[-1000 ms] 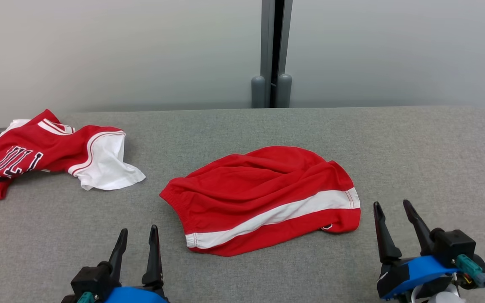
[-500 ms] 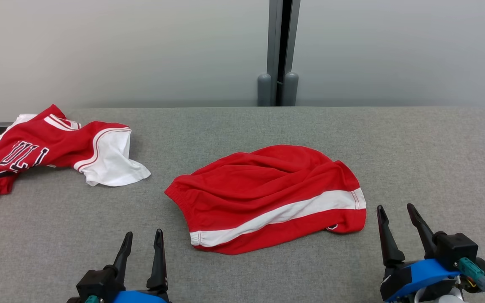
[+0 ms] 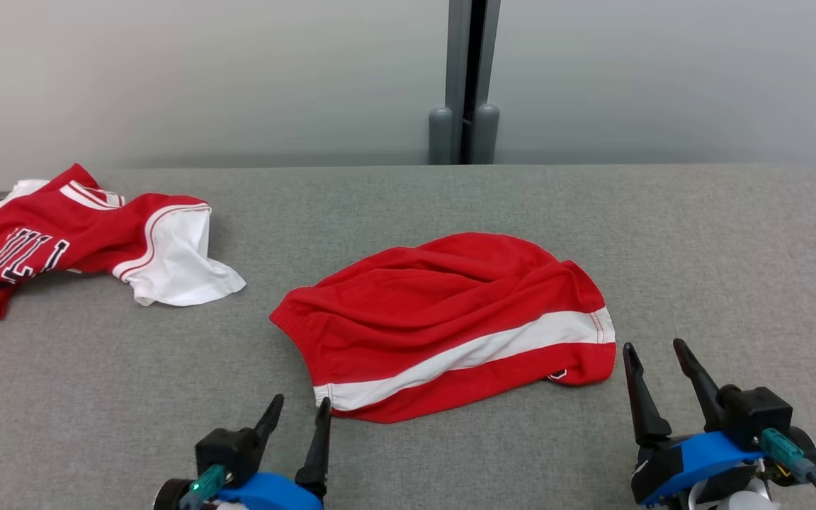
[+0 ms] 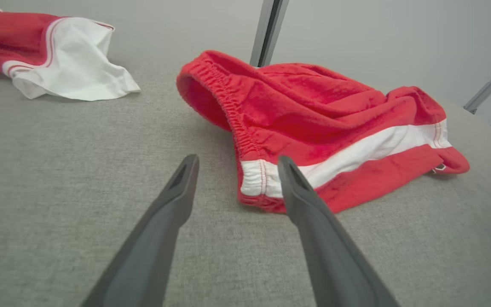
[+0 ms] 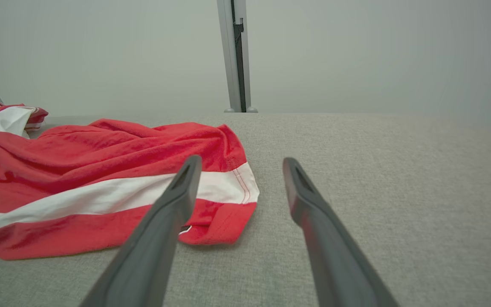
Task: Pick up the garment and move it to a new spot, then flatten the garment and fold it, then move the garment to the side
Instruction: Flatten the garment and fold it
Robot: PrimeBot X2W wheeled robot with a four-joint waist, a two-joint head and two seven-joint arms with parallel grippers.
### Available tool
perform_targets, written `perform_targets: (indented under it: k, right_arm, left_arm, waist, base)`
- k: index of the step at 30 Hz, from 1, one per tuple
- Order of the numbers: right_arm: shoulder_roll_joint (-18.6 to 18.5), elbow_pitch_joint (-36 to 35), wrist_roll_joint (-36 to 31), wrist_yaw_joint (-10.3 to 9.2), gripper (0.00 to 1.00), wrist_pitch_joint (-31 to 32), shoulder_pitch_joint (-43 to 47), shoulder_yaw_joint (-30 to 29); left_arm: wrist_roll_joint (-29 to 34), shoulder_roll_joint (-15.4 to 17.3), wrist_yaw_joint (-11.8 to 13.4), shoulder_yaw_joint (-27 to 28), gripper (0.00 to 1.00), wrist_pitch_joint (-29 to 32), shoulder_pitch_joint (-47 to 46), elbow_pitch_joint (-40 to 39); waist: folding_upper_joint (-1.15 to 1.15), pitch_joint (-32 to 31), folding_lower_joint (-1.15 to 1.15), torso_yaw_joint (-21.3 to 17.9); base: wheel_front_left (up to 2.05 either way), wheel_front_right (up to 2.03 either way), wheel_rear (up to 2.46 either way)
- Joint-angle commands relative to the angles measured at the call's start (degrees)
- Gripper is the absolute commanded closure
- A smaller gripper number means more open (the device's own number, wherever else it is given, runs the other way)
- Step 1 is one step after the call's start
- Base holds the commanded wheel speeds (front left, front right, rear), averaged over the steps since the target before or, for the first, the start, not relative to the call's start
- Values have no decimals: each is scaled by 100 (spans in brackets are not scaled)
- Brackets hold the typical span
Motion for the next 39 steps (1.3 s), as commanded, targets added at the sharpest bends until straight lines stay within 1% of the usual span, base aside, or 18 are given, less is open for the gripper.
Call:
perform_targets:
  k: [1,4,5,13,14,15,16,17,18,20,21,22,25,28,34,35,36,39]
  right_arm:
    - [2,30,-18,1,0,-21,-91,23]
    - [2,63,-37,1,0,-21,-127,48]
    - [1,78,-45,1,0,-21,-172,68]
    - [1,262,-329,1,0,-21,-417,-34]
    - [1,322,-389,1,0,-20,-461,-56]
    - [1,322,-389,1,0,-20,-461,-56]
    - [1,459,-502,1,0,17,-572,-102]
    - [1,537,-571,1,0,64,-652,-135]
    - [1,537,-571,1,0,64,-652,-135]
    - [2,692,-697,1,0,185,-842,-201]
    - [-65,886,-812,1,0,327,-1029,-228]
    - [-65,886,-812,1,0,327,-1029,-228]
    - [-205,1232,-823,1,0,593,-1311,-148]
    - [-342,1598,-675,1,0,848,-1586,7]
    - [-567,2187,-171,1,0,1259,-2012,599]
    - [-597,2253,-66,1,13,1294,-2076,724]
    - [-615,2302,48,1,52,1311,-2130,846]
    - [-670,2418,427,1,86,1385,-2256,1187]
  left_arm:
    - [-41,47,-50,-103,0,178,-215,168]
    - [-124,78,-87,-194,0,331,-369,373]
    - [-221,103,-103,-237,0,423,-508,559]
    - [-606,170,-151,-465,0,313,-901,1054]
    - [-638,173,-153,-504,8,276,-943,1100]
    - [-638,173,-153,-504,8,276,-943,1100]
    - [-724,160,-156,-631,58,223,-1022,1141]
    - [-772,162,-155,-698,69,193,-1063,1149]
    - [-772,162,-155,-698,69,193,-1063,1149]
    - [-867,185,-156,-828,93,112,-1132,1134]
    - [-955,222,-151,-942,100,29,-1187,1102]
    - [-955,222,-151,-942,100,29,-1187,1102]
    - [-1079,263,-151,-1072,100,-67,-1248,1053]
    - [-1175,312,-152,-1175,100,-127,-1304,1035]
    - [-1271,367,-152,-1316,100,-208,-1398,1034]
    - [-1281,374,-152,-1324,100,-222,-1423,1037]
    - [-1306,383,-152,-1328,100,-239,-1447,1040]
    - [-1334,409,-152,-1340,100,-273,-1477,1055]
  waist:
    - [0,53,0,-35]
    - [0,108,0,-80]
    - [0,173,0,-133]
    - [0,384,0,-229]
    - [0,404,0,-225]
    - [0,404,0,-225]
    - [0,437,0,-207]
    - [0,456,0,-191]
    - [0,456,0,-191]
    - [0,488,0,-156]
    - [0,523,0,-111]
    - [0,523,0,-111]
    - [0,566,0,-23]
    - [0,611,0,63]
    - [0,723,0,171]
    - [0,741,0,177]
    - [0,753,0,180]
    - [0,791,0,175]
  base:
    - [0,0,0]
    - [0,0,0]
    - [0,0,0]
    - [0,0,0]
    - [0,0,0]
    - [0,0,0]
    - [0,0,0]
    - [0,0,0]
    - [0,0,0]
    - [0,0,0]
    - [0,0,0]
    - [0,0,0]
    - [0,0,0]
    - [0,0,0]
    - [0,0,0]
    - [0,0,0]
    - [0,0,0]
    - [0,0,0]
